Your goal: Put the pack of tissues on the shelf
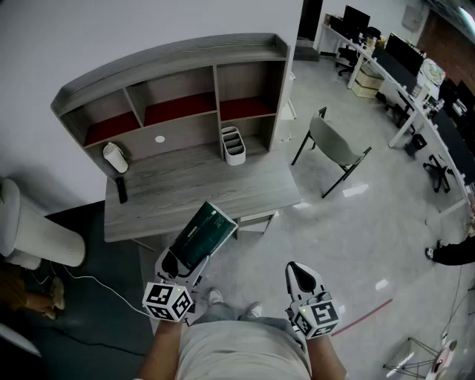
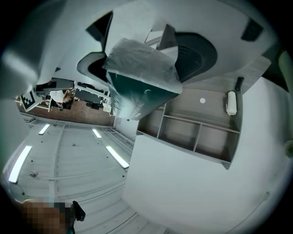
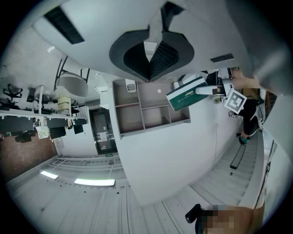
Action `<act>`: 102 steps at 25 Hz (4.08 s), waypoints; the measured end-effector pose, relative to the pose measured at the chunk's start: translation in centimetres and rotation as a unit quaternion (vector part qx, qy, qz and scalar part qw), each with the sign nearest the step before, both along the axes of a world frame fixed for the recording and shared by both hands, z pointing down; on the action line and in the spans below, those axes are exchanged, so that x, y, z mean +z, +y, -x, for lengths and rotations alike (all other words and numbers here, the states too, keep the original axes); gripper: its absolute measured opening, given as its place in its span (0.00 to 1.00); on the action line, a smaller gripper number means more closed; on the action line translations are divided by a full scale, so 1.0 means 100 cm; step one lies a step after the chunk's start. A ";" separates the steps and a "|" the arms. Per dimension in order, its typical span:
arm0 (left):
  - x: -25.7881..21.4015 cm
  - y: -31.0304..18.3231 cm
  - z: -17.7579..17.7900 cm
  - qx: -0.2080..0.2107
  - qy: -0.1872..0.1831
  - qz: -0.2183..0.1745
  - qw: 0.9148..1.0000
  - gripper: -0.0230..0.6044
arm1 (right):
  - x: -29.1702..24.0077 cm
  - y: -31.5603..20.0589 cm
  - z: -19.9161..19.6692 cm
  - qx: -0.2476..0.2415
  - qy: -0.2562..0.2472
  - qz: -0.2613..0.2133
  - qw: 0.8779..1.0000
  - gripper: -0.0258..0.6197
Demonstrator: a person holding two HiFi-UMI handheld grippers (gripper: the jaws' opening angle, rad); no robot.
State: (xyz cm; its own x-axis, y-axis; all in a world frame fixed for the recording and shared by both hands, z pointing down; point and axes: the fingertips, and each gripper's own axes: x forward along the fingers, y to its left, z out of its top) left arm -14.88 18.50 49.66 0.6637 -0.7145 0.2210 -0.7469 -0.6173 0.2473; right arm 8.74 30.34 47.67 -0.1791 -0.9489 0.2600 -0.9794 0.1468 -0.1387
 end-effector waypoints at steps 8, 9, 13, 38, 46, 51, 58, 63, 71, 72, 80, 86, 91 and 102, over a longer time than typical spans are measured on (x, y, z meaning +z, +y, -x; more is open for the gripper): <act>0.001 -0.030 0.029 0.008 0.011 0.002 1.000 0.73 | -0.001 -0.030 0.035 0.001 0.009 0.007 1.000 0.08; 0.002 -0.036 0.034 0.008 0.014 0.004 1.000 0.73 | -0.001 -0.036 0.042 0.000 0.007 0.008 1.000 0.08; 0.004 -0.062 0.058 0.007 0.032 0.007 0.999 0.73 | -0.005 -0.062 0.059 0.013 -0.017 0.006 1.000 0.08; -0.004 -0.229 0.049 -0.119 0.017 -0.019 0.993 0.73 | 0.025 -0.270 0.009 -0.099 -0.028 0.034 0.994 0.08; -0.021 -0.267 -0.003 -0.192 0.005 -0.014 0.981 0.73 | 0.023 -0.342 -0.067 -0.161 -0.030 0.039 0.986 0.08; -0.025 -0.278 -0.025 -0.224 -0.006 -0.008 0.975 0.73 | 0.017 -0.375 -0.079 -0.199 -0.031 0.031 0.979 0.08; -0.037 -0.310 -0.031 -0.235 -0.021 -0.019 0.972 0.73 | 0.012 -0.402 -0.078 -0.217 -0.040 0.028 0.975 0.08; -0.047 -0.350 -0.034 -0.211 -0.043 -0.029 0.976 0.73 | 0.018 -0.413 -0.078 -0.205 -0.046 0.038 0.977 0.08; -0.055 -0.426 -0.038 -0.146 -0.063 -0.026 0.987 0.74 | 0.012 -0.444 -0.070 -0.157 -0.044 0.038 0.986 0.08; -0.054 -0.435 -0.038 -0.136 -0.072 -0.025 0.988 0.73 | 0.010 -0.449 -0.068 -0.151 -0.043 0.037 0.987 0.08; -0.043 -0.491 -0.037 -0.023 -0.104 -0.023 0.994 0.74 | 0.008 -0.477 -0.048 -0.111 -0.028 0.041 0.993 0.08; -0.047 -0.513 -0.046 0.063 -0.119 -0.037 0.990 0.74 | 0.011 -0.487 -0.035 -0.095 -0.011 0.051 0.994 0.08; -0.052 -0.535 -0.041 0.035 -0.125 -0.062 0.990 0.76 | 0.015 -0.488 -0.031 -0.083 -0.001 0.060 0.995 0.08; -0.052 -0.550 -0.005 -0.084 -0.093 -0.050 0.991 0.74 | 0.019 -0.486 -0.024 -0.081 0.007 0.070 0.994 0.08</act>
State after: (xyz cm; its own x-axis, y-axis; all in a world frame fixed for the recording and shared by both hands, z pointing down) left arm -14.43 -36.48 44.46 0.4885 -0.8358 0.2507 -0.8678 -0.4953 0.0396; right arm 11.13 -18.28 49.52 -0.3225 -0.8620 0.3911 -0.9463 0.2833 -0.1559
